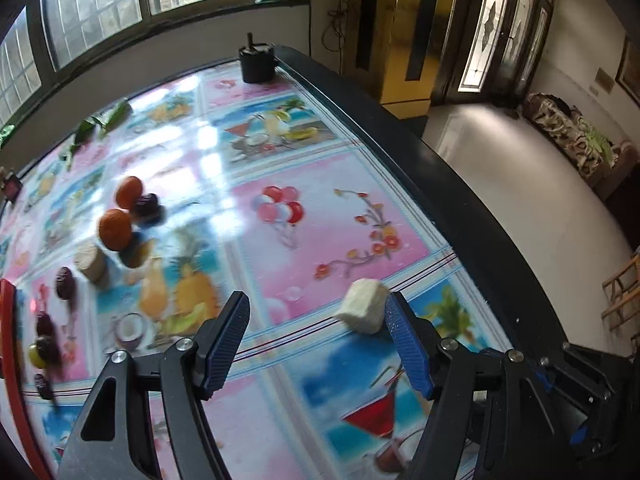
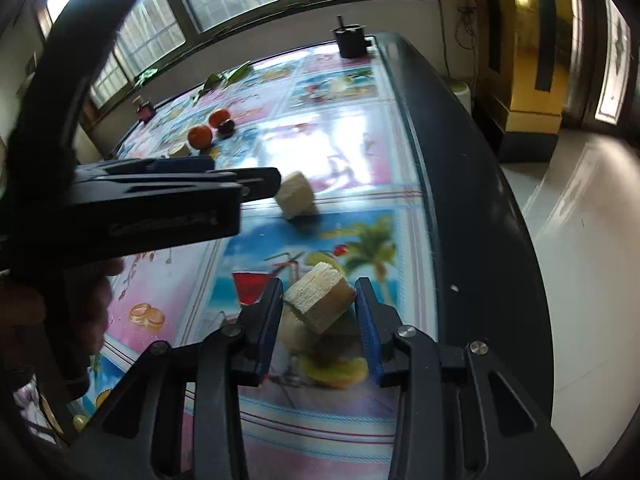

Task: Organize fruits
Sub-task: 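Grasp a cream cube with the right gripper while the left grasps another cream cube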

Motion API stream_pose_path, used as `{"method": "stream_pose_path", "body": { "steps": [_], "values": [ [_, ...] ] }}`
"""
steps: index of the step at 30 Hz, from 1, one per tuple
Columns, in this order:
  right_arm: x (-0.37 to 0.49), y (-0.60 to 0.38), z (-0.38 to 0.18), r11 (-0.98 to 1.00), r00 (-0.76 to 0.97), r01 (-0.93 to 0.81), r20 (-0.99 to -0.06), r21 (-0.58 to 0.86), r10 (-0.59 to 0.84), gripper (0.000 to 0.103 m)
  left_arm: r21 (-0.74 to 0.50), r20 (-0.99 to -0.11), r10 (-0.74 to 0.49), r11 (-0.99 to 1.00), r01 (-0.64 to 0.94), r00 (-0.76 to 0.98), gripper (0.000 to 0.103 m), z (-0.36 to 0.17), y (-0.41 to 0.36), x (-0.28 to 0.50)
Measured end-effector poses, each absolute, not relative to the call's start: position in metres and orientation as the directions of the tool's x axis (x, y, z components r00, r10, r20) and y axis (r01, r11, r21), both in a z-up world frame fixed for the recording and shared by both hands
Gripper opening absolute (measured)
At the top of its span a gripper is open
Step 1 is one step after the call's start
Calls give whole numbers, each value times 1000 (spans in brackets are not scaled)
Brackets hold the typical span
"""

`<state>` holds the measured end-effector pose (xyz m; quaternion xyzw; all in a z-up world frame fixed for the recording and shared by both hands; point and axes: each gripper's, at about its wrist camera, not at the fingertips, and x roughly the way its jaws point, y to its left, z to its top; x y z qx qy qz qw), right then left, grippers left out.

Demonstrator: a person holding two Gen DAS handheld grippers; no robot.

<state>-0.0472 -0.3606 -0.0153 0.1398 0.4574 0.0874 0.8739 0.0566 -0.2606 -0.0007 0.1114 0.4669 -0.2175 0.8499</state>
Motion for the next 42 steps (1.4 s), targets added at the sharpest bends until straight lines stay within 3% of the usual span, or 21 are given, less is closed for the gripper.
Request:
{"method": "stream_pose_path", "body": {
  "steps": [6, 10, 21, 42],
  "values": [
    [-48, -372, -18, 934, 573, -3, -765, 357, 294, 39, -41, -869, -277, 866, 499, 409, 65, -16, -273, 59],
    [-48, -374, -19, 931, 575, -7, -761, 364, 301, 39, -71, -867, -301, 864, 499, 398, 26, -16, -272, 61],
    [-44, -368, -17, 939, 572, -24, -765, 344, 295, 39, -102, -857, -304, 892, 440, 416, 25, -11, -239, 57],
    [-16, -253, -2, 926, 494, -227, -784, 300, 375, 39, -113, -855, -197, 974, 198, 479, 25, -10, -83, 21]
  ]
}}
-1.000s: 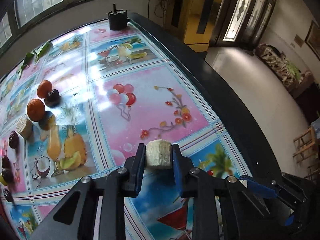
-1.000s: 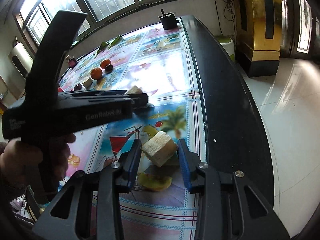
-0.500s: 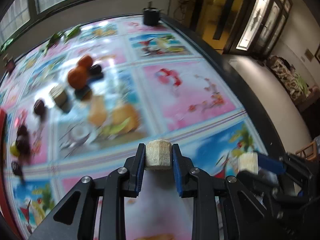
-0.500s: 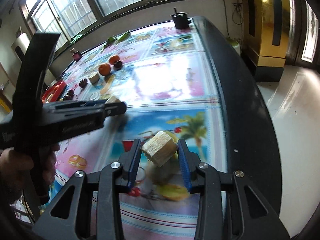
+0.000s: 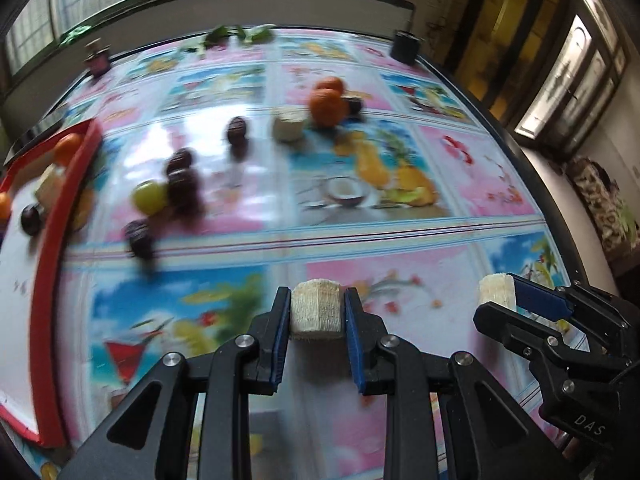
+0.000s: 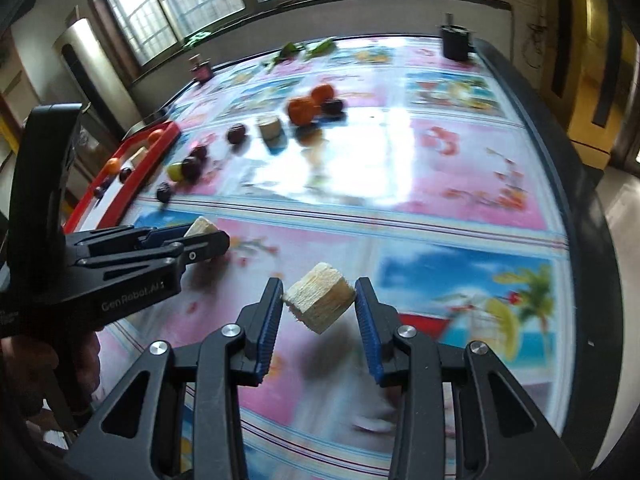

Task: Organize fruits
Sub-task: 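Grasp a cream cube with the right gripper while the left grasps another cream cube, then carry both held cream cubes over the red-rimmed tray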

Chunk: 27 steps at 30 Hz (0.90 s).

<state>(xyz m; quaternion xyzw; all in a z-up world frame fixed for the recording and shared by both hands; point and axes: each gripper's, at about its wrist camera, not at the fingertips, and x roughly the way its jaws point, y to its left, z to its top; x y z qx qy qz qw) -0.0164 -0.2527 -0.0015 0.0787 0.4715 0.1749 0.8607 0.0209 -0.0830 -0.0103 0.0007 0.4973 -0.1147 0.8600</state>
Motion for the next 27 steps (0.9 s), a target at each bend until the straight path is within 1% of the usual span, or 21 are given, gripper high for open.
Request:
{"method": "stream_pose_path", "body": {
  "steps": [18, 24, 27],
  "values": [
    [3, -137, 26, 887, 450, -373, -783, 273, 430, 39, -167, -813, -180, 983, 74, 553, 25, 17, 21, 8],
    [15, -89, 40, 851, 433, -442, -763, 285, 480, 39, -178, -801, -142, 984, -4, 581, 25, 25, 67, 11],
    [25, -61, 45, 827, 412, -476, -755, 300, 511, 39, -157, -799, -94, 986, -56, 594, 25, 26, 92, 13]
  ]
}}
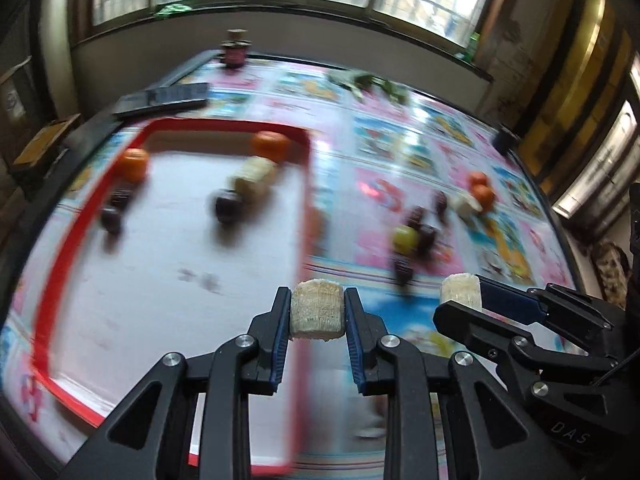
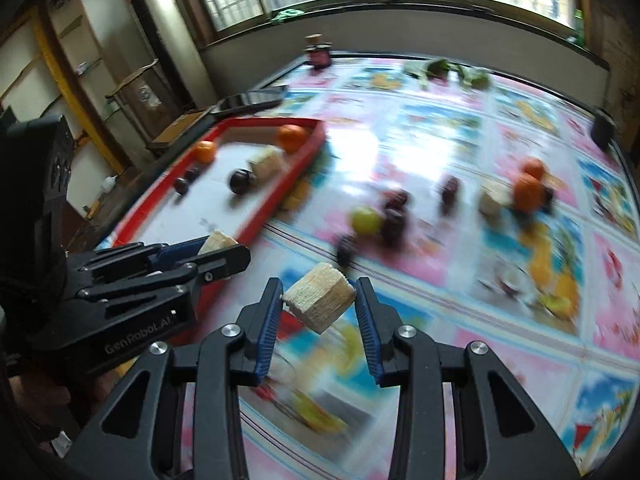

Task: Organize fruits
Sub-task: 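Carry both held cream cubes over the red-rimmed tray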

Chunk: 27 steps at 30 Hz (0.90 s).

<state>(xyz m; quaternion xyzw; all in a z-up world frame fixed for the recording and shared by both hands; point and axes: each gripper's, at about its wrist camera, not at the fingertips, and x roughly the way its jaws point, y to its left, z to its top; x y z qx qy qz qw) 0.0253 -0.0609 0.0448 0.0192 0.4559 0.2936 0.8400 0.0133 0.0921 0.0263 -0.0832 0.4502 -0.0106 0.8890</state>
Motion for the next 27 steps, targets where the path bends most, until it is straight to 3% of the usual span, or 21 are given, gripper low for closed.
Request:
{"method": "stream_pose_path", "body": {
  "steps": [13, 27],
  "values": [
    [67, 60, 38, 748, 327, -599, -765, 286, 555, 39, -105, -825, 65, 958, -266, 562, 25, 9, 197, 35],
    [88, 123, 18, 699, 293, -684, -798, 211, 527, 39, -116, -851, 75, 939, -325, 520, 25, -9, 230, 51]
  ]
}}
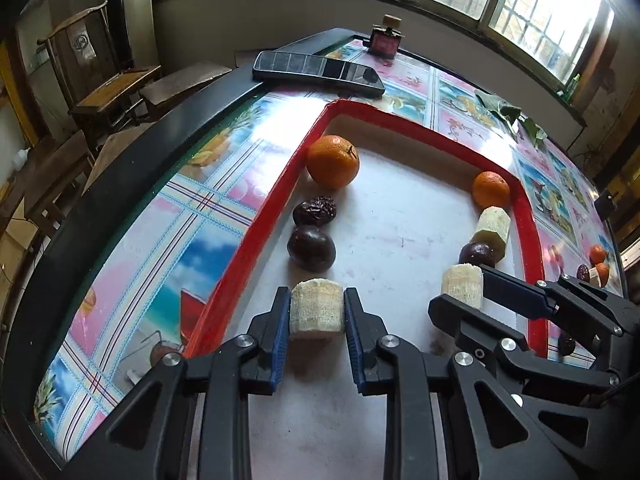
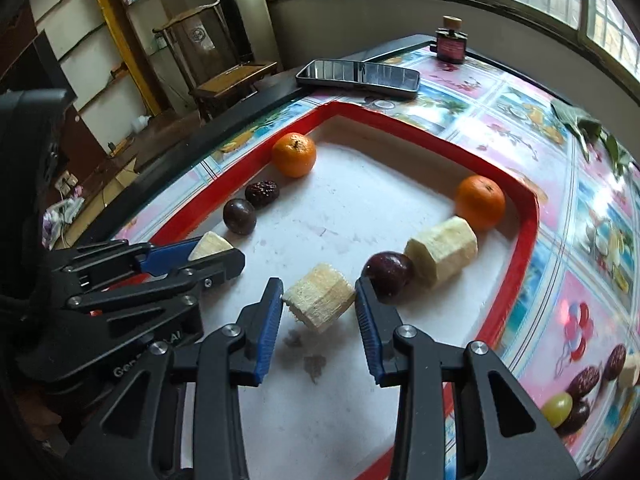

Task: Organize fruits
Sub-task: 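Carry both held cream cubes over the red-rimmed tray, then open both grippers to release the cream cubes into the tray, then move both open grippers back toward the fruit on the table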

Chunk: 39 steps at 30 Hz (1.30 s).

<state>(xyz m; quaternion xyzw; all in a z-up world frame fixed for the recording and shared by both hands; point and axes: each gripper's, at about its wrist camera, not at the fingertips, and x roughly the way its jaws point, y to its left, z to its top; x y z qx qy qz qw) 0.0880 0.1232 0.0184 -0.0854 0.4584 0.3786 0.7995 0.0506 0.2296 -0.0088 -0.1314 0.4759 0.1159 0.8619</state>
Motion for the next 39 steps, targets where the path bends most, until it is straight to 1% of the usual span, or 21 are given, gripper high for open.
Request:
{"method": "stream_pose_path", "body": {
  "steps": [7, 9, 13, 17, 21, 23, 25, 29, 32, 39],
  "values": [
    [91, 126, 18, 690, 295, -697, -801, 193, 521, 39, -102, -853, 89, 938, -330, 515, 26, -9, 229, 51],
    [90, 126, 18, 694, 297, -695, -802, 191, 518, 39, -101, -854, 90, 937, -333, 512, 28, -9, 229, 50],
    [90, 125, 19, 701, 296, -689, -811, 186, 506, 39, -84, -858, 116, 929, -360, 500, 45, -10, 231, 47],
    [89, 124, 21, 710, 294, -680, -820, 182, 492, 41, -95, -863, 106, 926, -365, 494, 49, -9, 232, 45],
    [88, 119, 22, 723, 292, -665, -825, 188, 483, 46, -97, -864, 105, 925, -367, 492, 55, -6, 231, 41],
    [85, 116, 24, 728, 303, -661, -823, 181, 480, 50, -98, -861, 107, 924, -369, 498, 60, -4, 230, 38],
    [82, 110, 29, 738, 329, -655, -818, 163, 472, 56, -93, -856, 114, 925, -369, 504, 65, -1, 227, 35],
    [75, 98, 36, 745, 341, -643, -806, 176, 484, 58, -68, -847, 141, 927, -368, 513, 75, 6, 221, 27],
    [69, 89, 40, 748, 348, -641, -802, 174, 485, 58, -50, -842, 156, 930, -364, 517, 77, 10, 215, 22],
    [54, 61, 43, 762, 349, -611, -790, 215, 503, 58, -42, -834, 152, 941, -336, 530, 78, 15, 189, 13]
  ]
}}
